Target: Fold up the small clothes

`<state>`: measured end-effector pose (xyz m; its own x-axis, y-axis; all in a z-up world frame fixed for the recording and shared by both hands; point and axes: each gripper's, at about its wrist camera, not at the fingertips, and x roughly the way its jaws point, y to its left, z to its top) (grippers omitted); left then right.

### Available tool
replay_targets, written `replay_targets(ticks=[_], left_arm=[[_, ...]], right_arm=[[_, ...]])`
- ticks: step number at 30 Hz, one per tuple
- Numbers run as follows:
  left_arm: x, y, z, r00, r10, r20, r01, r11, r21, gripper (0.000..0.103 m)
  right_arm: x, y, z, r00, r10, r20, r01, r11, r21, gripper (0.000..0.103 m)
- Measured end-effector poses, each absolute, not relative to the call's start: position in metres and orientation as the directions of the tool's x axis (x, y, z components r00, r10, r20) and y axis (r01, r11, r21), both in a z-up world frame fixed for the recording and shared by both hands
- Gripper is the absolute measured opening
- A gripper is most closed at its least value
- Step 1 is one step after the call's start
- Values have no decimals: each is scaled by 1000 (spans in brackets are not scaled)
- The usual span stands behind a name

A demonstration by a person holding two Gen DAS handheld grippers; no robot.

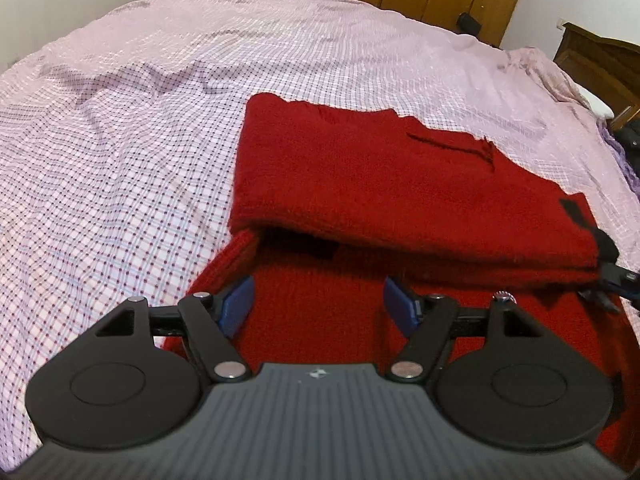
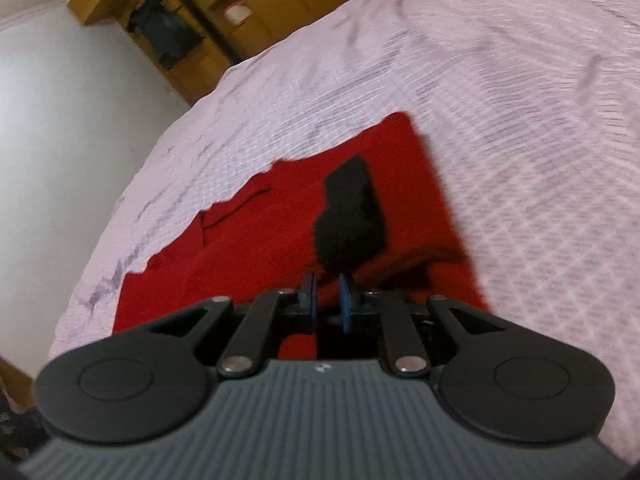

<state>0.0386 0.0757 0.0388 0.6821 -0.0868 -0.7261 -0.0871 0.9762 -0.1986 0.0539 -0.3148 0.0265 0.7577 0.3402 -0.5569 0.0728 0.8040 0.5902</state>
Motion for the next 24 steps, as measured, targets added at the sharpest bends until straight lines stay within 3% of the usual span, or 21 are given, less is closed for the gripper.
replay_targets(ticks=[4,6,7,14,17,19,20,24], left_arm=[[43,76,37,679,-82,-729,-99,974,-202,76],[44,75,37,680,-82,-729,-103,973,-205,76],[44,74,37,678,-79,-730,-103,974,-202,76],[50,65,32,675,-57,-736,-77,986,-147,76],[52,61,28,677,-45,-735,-66,990,-122,76],[53,60,27,681,-42,-731,-56,992,-109,76],[53,60,26,683,-41,-730,-51,993,-104,76],[55,62,24,684,-48,-728,-49,993,-111,76]], right_arm=[[49,-328,48,790,346,-506,33,800,600,21],[57,-327,54,793,336,-508,7,829,559,58],[63,-327,55,793,324,-515,6,842,540,63],[103,-309,40,775,276,-568,-5,902,432,63],[119,-300,22,746,239,-622,19,925,378,59],[119,-295,17,744,257,-616,-7,926,378,36],[118,-293,19,744,272,-611,-26,925,379,13],[106,-299,47,811,250,-529,-45,928,370,13]])
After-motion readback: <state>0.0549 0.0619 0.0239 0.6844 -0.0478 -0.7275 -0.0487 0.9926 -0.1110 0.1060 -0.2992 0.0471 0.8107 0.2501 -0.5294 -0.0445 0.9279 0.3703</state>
